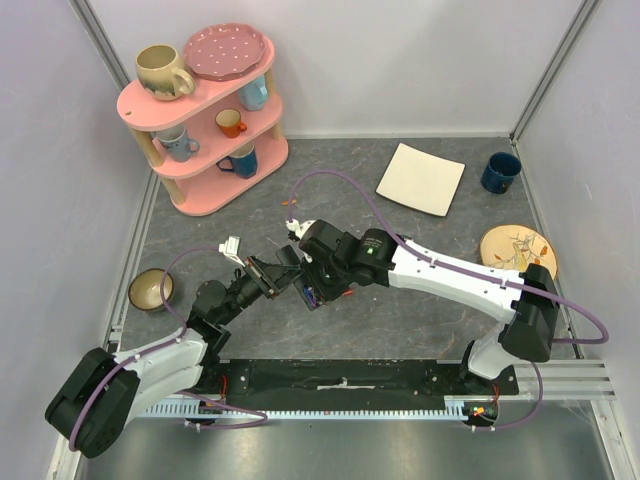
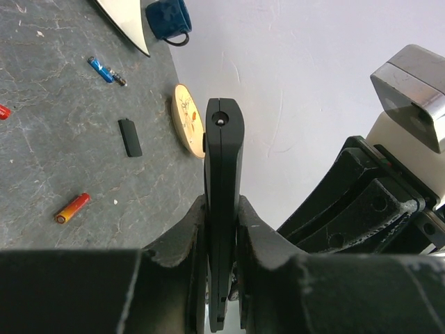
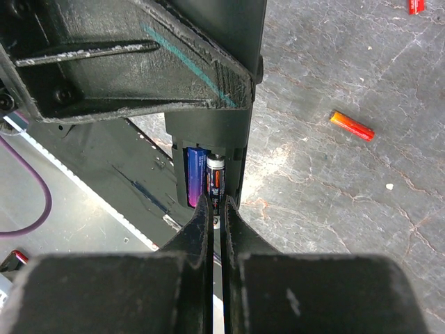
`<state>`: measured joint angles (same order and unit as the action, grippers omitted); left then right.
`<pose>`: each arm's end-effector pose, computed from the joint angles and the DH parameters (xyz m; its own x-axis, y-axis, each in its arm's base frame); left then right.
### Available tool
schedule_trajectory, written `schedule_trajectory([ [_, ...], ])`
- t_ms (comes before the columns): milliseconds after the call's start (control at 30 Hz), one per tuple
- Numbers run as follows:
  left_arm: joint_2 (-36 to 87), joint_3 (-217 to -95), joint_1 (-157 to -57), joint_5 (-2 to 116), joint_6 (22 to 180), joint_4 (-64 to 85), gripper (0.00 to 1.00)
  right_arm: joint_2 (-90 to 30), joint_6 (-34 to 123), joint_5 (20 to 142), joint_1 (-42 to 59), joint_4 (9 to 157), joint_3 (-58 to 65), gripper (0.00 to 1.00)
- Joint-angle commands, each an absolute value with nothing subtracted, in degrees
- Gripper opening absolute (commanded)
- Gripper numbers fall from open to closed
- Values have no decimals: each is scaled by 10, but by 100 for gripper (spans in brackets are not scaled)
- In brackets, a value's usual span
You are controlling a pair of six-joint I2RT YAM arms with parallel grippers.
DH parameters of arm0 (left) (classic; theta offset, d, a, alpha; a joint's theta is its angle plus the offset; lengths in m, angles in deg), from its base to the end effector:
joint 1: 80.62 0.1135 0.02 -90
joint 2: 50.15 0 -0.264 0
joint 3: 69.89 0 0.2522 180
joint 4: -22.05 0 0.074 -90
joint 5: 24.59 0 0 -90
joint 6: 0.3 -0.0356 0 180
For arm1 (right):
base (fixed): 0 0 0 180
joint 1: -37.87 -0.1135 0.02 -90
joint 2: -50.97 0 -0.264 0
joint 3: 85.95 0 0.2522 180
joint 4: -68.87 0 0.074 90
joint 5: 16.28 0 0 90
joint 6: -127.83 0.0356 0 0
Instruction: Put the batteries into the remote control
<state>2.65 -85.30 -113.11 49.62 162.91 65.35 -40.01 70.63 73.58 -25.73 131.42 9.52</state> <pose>0.1369 -0.0987 0.1818 -0.6883 -0.6538 -0.3142 0.2984 0.1395 -0.9442 0.1486 0.2991 0.3042 -0.8021 -0.3974 -0.4458 -0.5480 0.7865 0.2848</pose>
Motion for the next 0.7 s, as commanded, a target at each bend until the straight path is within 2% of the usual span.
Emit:
schedule_trajectory([
  [0, 22, -815, -1137, 452, 1670, 717, 2, -412, 690, 692, -244, 1307, 118, 0],
  [333, 24, -815, -1138, 452, 1676, 728, 2, -425, 688, 691, -240, 1305, 120, 1],
  [467, 26, -816, -1138, 454, 1677, 731, 2, -432, 689, 699, -240, 1305, 124, 14],
  [667, 24, -815, -1138, 456, 1675, 726, 2, -430, 689, 695, -240, 1306, 127, 23],
])
